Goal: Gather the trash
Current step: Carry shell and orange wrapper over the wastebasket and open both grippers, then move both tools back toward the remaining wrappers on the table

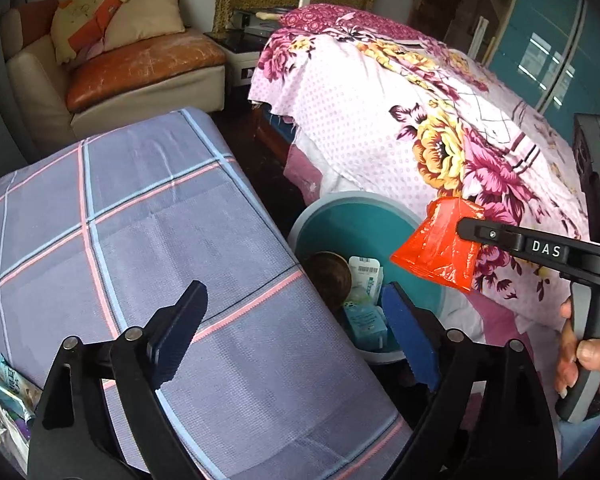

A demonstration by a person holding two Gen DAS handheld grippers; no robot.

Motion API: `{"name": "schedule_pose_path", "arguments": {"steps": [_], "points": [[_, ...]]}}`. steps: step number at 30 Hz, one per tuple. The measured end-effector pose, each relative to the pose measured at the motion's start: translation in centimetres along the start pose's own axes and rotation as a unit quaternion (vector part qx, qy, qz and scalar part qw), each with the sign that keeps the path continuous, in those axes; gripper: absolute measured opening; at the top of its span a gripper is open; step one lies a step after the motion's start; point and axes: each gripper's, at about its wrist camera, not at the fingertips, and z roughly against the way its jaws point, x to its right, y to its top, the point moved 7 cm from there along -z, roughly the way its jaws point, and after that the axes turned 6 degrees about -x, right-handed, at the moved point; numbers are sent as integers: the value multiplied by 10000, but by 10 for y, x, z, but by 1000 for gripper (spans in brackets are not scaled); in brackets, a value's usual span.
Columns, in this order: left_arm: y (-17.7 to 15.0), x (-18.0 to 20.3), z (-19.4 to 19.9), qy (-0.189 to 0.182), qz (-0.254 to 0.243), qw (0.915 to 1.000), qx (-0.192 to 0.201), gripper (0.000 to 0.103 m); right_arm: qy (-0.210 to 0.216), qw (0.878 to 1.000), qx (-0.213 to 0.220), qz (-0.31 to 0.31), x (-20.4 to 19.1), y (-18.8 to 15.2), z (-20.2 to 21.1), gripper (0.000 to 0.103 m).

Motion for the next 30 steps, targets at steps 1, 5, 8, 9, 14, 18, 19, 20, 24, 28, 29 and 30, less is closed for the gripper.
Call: {"name": "schedule_pose_path", "arguments": {"steps": [1, 5, 8, 9, 14, 18, 19, 20, 24, 28, 29, 30], "points": [[-1, -3, 2, -24, 33, 10000, 12, 92, -13, 10000, -12, 25, -3, 0, -2, 16], [-6, -15, 8, -108, 182, 9998, -9, 93, -42, 9999, -97, 48, -10, 1, -9, 29], [-10, -23, 10, -125, 282, 9995, -30, 93, -69, 9999, -145, 28, -12, -1, -11, 38], [-12, -26, 10, -145, 319, 9994, -47, 94, -84, 9998, -169, 17, -13, -2, -11, 48], [-19, -37, 15, -210, 458, 9987, -61, 94, -160, 9998, -149, -9, -16, -6, -5, 63], [-26, -44, 22, -242, 529, 9983, -42, 94, -221, 9997, -127, 57, -25, -11, 5, 69], [-28, -45, 24, -245, 542, 9982, -35, 94, -225, 9996, -129, 77, -27, -12, 7, 70], [-31, -47, 28, -239, 557, 9982, -26, 94, -235, 9996, -136, 100, -31, -14, 9, 73], [-40, -59, 40, -209, 671, 9975, 18, 95, -223, 9993, -190, 220, -49, -22, 14, 74], [-55, -78, 55, -159, 828, 9964, 52, 95, -149, 9988, -242, 393, -73, -31, 17, 76], [-59, -84, 59, -125, 873, 9961, 68, 95, -131, 9986, -263, 449, -80, -33, 18, 76], [-64, -90, 63, -96, 927, 9956, 82, 95, -103, 9983, -286, 501, -88, -36, 18, 76]]}}
